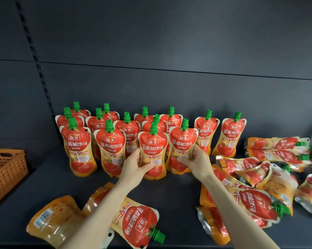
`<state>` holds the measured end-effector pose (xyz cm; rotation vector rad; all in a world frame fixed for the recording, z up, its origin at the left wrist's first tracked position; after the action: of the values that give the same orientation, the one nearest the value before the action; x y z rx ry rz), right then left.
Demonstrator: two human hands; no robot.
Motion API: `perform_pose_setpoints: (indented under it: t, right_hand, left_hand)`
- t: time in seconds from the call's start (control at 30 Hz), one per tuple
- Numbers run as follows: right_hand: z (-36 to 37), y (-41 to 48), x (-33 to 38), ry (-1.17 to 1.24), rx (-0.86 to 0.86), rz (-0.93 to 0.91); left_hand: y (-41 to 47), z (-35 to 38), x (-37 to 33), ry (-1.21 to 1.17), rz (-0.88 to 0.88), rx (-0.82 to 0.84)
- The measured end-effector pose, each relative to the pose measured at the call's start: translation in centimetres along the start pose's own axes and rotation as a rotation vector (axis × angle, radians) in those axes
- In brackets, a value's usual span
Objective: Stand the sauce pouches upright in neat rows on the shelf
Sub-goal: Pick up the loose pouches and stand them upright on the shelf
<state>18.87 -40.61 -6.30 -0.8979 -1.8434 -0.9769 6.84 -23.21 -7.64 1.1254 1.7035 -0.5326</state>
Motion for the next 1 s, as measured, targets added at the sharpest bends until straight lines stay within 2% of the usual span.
perform_pose_setpoints:
  t: [0.47,0.63,0.73,0.83,1.0]
  right_hand:
    - [0.0,-0.1,0.2,-0.086,0.032,0.057]
    - [-0.9,-1.8,0.4,-0.121,-0.076,0.035]
    - [-1.3,-4.1,1.3,-0.190,-0.114,-0.048]
    - [-0.9,-6.7,2.4,-0.188,-0.090,-0.110]
    - [2.4,-11.0,4.1,-0.076,0.040,-0.105]
  left_hand:
    - [-0.4,0.5,-0.5,0.137,-0.027,-0.026]
    - [-1.6,0.2,-1.2,0.217,0.010,-0.113]
    - [-3.5,-0.5,-1.8,0.217,0.065,-0.179]
    - [-6.5,-1.8,-2.2,0.270,0.102,-0.230]
    - [-11.2,-5.6,-1.4,0.366,0.191,-0.241]
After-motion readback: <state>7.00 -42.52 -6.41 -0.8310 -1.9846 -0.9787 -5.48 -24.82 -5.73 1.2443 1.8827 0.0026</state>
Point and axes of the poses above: each hand's wrist, its own y-axis towards the middle knuckle, its own z-axis out of the palm, x = y × z, the point moved 4 cm from there along y, towards the middle knuckle, and after that the axes turned 4 degrees about y, right-handed, at the moved point
